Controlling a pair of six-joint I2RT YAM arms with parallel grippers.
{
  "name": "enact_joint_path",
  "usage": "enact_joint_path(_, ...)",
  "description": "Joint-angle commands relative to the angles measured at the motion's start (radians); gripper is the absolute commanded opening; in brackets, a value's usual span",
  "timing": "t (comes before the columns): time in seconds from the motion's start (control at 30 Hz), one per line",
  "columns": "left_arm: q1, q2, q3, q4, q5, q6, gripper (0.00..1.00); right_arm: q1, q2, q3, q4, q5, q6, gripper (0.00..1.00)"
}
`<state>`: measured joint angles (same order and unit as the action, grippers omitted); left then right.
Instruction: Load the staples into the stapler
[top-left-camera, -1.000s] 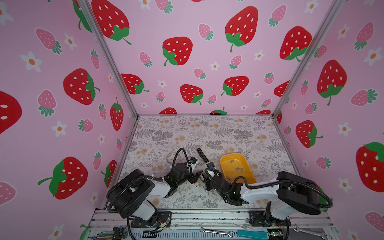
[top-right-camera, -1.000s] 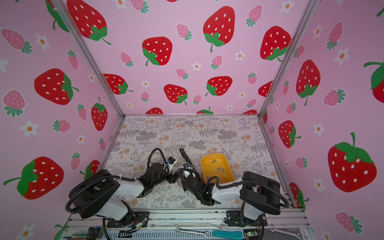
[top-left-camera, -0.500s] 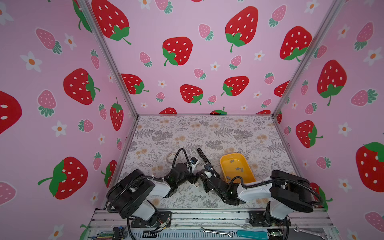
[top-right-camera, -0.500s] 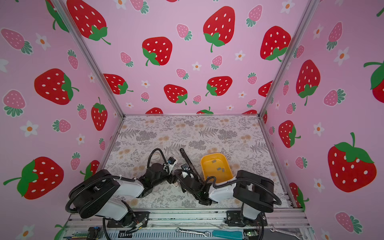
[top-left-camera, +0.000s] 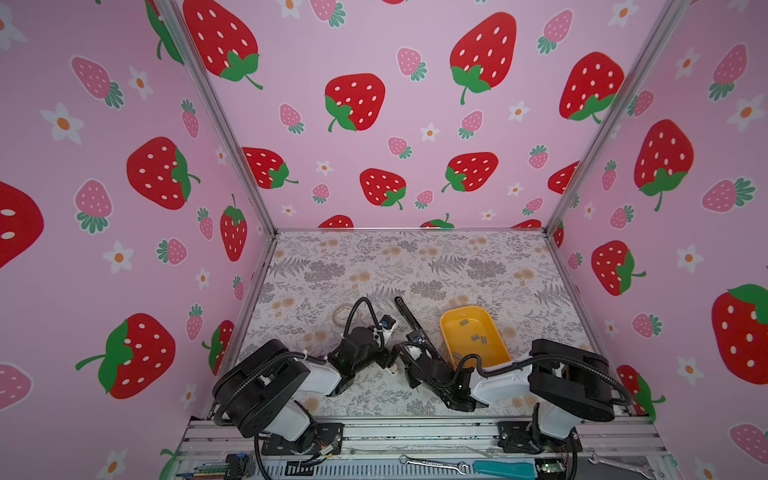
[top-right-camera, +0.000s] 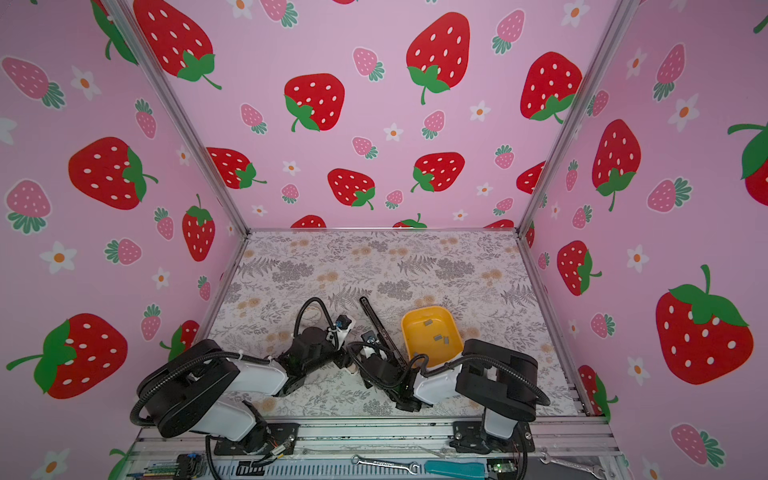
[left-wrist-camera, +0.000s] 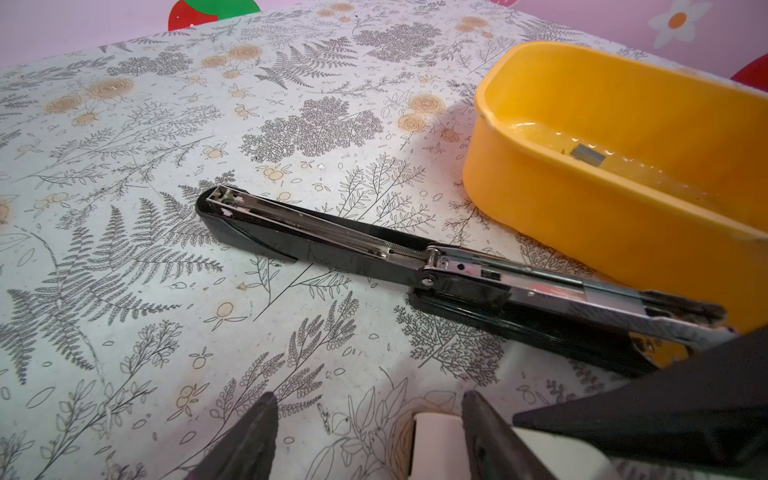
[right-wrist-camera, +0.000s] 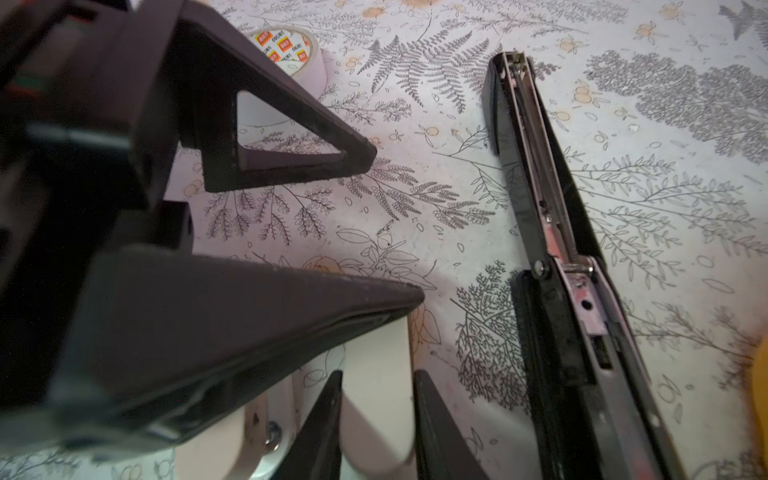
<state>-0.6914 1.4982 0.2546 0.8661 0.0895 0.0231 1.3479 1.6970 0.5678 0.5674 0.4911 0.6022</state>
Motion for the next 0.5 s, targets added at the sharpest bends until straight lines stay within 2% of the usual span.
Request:
enact_joint_path(0.0,-0.006,0.02,0.0,0.019,0.006,0.018,0.71,-0.002,0.018,-0.004,0.004,0.002,0.023,0.29)
enact_joint_path(0.2,-0.007,0.018,0.011,0.001,0.009,0.02,0.71,-0.002,0.003,-0.008,0.01,-0.011,0.014,0.28)
enact_joint_path(0.33,-0.008,0.022,0.005,0.011,0.002,0.022,0.71,-0.001,-0.063,-0.023,0.002,0.005,-0.007,0.34)
enact_joint_path(0.47,-0.011,0.023,0.008,0.009,-0.001,0.023,0.71,-0.002,-0.13,-0.044,0.0,0.02,-0.015,0.35)
